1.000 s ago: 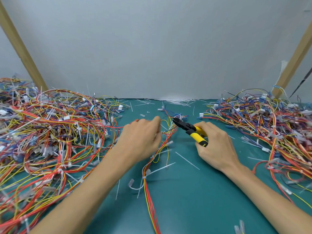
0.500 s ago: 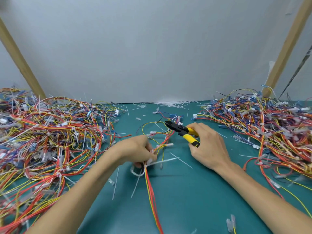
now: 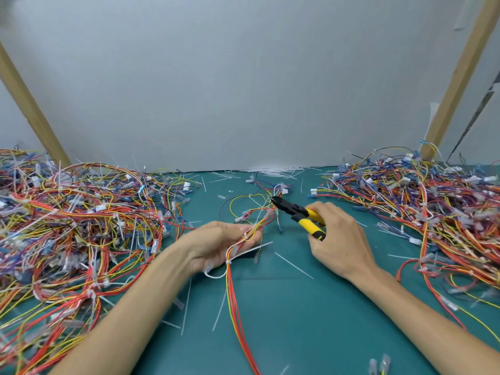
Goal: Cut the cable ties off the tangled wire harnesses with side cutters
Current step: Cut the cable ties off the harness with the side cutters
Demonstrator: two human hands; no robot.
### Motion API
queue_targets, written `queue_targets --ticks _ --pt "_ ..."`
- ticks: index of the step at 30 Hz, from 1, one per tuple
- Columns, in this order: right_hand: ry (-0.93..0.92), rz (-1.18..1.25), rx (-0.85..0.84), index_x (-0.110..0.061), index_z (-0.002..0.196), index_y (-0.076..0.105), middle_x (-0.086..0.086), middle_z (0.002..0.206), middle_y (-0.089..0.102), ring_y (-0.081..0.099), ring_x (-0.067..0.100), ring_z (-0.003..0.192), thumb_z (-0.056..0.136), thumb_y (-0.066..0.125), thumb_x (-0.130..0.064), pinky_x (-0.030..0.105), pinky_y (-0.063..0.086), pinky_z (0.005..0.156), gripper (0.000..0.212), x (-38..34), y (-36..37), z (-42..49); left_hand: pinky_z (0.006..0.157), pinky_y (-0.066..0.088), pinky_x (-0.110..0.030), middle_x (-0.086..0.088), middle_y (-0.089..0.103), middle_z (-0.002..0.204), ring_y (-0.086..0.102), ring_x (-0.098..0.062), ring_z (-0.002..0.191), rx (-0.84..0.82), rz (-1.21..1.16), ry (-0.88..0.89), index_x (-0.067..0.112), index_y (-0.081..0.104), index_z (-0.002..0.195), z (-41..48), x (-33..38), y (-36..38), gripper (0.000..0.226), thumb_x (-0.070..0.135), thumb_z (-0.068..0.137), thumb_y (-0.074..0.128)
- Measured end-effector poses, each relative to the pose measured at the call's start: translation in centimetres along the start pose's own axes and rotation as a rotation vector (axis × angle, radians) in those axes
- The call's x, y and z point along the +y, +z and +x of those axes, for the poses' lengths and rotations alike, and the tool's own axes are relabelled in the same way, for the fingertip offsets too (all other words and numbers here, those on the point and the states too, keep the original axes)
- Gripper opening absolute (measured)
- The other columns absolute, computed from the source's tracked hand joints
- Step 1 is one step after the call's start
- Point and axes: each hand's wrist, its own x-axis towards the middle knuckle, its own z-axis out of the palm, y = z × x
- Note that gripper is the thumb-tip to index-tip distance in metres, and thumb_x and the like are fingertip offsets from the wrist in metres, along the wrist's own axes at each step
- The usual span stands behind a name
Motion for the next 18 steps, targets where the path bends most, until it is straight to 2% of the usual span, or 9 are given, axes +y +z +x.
queue_targets --ticks 3,5,8,10,18 --pt "0.003 0.011 -0.005 -0.030 0.103 0.057 -0.005 0.085 0.055 0.051 0.023 0.081 0.074 0.064 -0.014 0.034 0.042 0.064 0.034 0.01 0.02 0.08 0.071 0.056 -0.016 -0.012 0.073 0.084 0.071 -0.013 0.073 0.026 0.134 0.015 -0.004 0.075 0.085 0.26 -0.18 -0.57 0.034 -0.010 0.092 0.043" --pt "0.000 0.010 -0.011 -0.030 0.103 0.057 -0.005 0.085 0.055 0.051 0.023 0.080 0.073 0.065 -0.013 0.034 0.043 0.064 0.035 0.00 0.05 0.09 0.068 0.055 -0.016 -0.013 0.070 0.084 0.066 -0.015 0.072 0.014 0.193 0.032 -0.008 0.068 0.094 0.28 -0.27 -0.57 0.027 -0.011 0.094 0.041" --pt "0.001 0.018 -0.017 -0.030 0.103 0.058 -0.006 0.084 0.054 0.050 0.023 0.080 0.073 0.065 -0.012 0.033 0.040 0.063 0.035 -0.02 0.09 0.07 0.061 0.056 -0.019 -0.015 0.068 0.079 0.066 -0.016 0.066 0.013 0.152 0.044 -0.010 0.064 0.097 0.27 -0.28 -0.41 0.016 -0.007 0.089 0.050" --pt "-0.002 0.015 -0.017 -0.031 0.103 0.058 -0.007 0.083 0.054 0.050 0.023 0.080 0.073 0.065 -0.012 0.031 0.036 0.062 0.036 -0.01 0.11 0.06 0.062 0.058 -0.020 -0.014 0.070 0.077 0.070 -0.017 0.064 0.042 0.119 0.047 -0.009 0.062 0.099 0.37 -0.26 -0.36 0.014 -0.007 0.089 0.052" --pt "-0.016 0.012 -0.017 -0.031 0.102 0.058 -0.008 0.083 0.053 0.049 0.021 0.078 0.073 0.066 -0.012 0.031 0.037 0.061 0.036 -0.02 0.15 0.02 0.065 0.056 -0.019 -0.011 0.073 0.084 0.070 -0.014 0.068 0.032 0.094 0.076 -0.002 0.064 0.109 0.16 -0.24 -0.57 0.024 -0.009 0.088 0.056"
